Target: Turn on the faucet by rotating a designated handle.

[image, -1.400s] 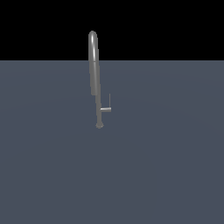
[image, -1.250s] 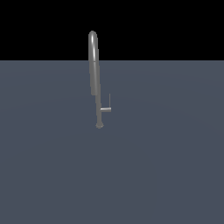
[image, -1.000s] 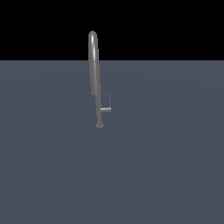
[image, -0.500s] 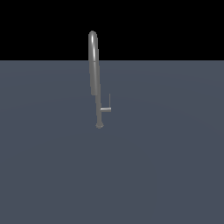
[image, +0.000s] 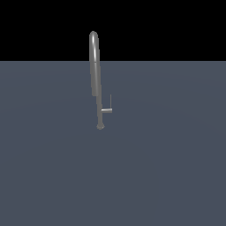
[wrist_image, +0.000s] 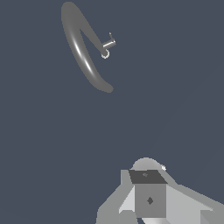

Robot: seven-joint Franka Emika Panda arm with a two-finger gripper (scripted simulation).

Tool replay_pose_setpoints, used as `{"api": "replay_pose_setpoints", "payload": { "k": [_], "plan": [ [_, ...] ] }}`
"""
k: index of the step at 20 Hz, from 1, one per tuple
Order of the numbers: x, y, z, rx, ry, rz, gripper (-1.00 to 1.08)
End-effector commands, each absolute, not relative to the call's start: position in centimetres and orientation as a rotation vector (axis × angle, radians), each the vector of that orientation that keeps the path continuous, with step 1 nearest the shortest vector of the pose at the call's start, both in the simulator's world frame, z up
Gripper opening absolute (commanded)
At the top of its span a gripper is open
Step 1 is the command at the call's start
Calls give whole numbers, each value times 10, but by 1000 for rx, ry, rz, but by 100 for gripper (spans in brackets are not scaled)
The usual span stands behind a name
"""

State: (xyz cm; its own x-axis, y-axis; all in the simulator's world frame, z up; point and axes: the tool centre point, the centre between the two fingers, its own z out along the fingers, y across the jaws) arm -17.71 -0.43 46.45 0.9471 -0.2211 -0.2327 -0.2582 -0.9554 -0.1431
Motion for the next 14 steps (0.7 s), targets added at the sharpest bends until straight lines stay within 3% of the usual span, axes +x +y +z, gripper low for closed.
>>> {"api": "replay_pose_setpoints", "payload": {
  "k": [1,14],
  "plan": [
    [-163,-4,458,-2882,409,372,-100],
    [-90,-4,415,-2605,631,625,-100]
  ]
}}
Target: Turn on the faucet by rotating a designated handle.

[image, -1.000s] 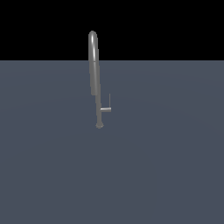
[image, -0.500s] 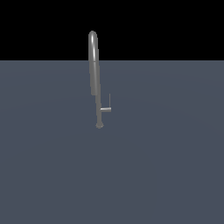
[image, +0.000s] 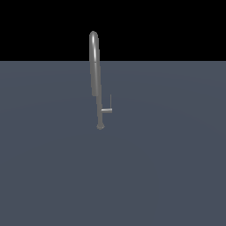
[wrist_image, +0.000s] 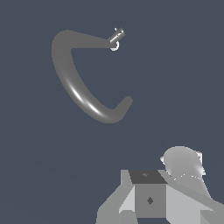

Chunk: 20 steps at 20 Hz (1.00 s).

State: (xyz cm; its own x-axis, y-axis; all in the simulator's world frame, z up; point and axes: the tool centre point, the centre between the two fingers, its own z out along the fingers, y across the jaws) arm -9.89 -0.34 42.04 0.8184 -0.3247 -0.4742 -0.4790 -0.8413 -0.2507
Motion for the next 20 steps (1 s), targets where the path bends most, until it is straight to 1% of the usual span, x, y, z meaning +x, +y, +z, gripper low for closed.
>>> {"api": "replay_pose_setpoints", "payload": {
  "k": [1,11,20],
  "plan": [
    [-85,-4,410,-2582,647,644,-100],
    [-34,-7,364,-2323,799,822,-100],
    [8,-8,311,-2051,926,975,-100]
  ]
}}
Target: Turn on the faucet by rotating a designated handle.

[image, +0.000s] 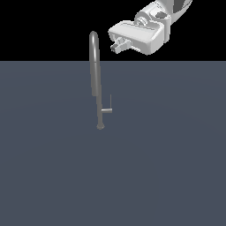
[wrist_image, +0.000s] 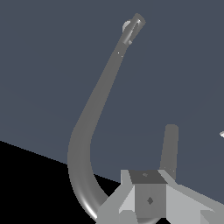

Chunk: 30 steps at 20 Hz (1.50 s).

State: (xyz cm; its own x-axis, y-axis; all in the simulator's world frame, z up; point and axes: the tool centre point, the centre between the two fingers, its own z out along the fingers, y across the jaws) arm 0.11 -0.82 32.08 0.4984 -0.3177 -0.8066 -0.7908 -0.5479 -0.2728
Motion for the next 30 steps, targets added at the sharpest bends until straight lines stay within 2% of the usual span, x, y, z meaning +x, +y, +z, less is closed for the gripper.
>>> {"api": "replay_pose_setpoints", "payload": {
  "k": [1,18,30],
  "plan": [
    [12,-8,305,-2018,940,991,-100],
    [67,3,181,-1423,1134,1225,-100],
    [75,12,148,-1268,1171,1269,-100]
  ]
}}
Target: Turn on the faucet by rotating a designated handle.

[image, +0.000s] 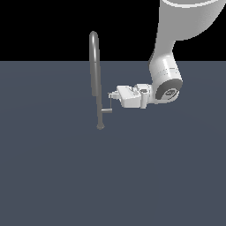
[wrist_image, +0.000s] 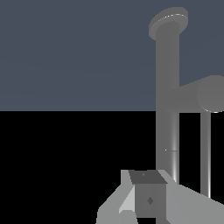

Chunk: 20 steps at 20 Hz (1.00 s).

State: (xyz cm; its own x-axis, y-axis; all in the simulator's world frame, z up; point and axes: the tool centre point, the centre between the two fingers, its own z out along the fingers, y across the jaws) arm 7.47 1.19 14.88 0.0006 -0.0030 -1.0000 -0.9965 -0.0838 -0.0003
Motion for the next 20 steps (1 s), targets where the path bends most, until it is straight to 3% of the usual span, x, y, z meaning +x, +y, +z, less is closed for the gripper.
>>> {"api": "replay_pose_setpoints", "payload": {
  "k": [1,20],
  "plan": [
    [75,12,148,-1268,1171,1269,-100],
    [45,10,156,-1268,1173,1265,-100]
  ]
}}
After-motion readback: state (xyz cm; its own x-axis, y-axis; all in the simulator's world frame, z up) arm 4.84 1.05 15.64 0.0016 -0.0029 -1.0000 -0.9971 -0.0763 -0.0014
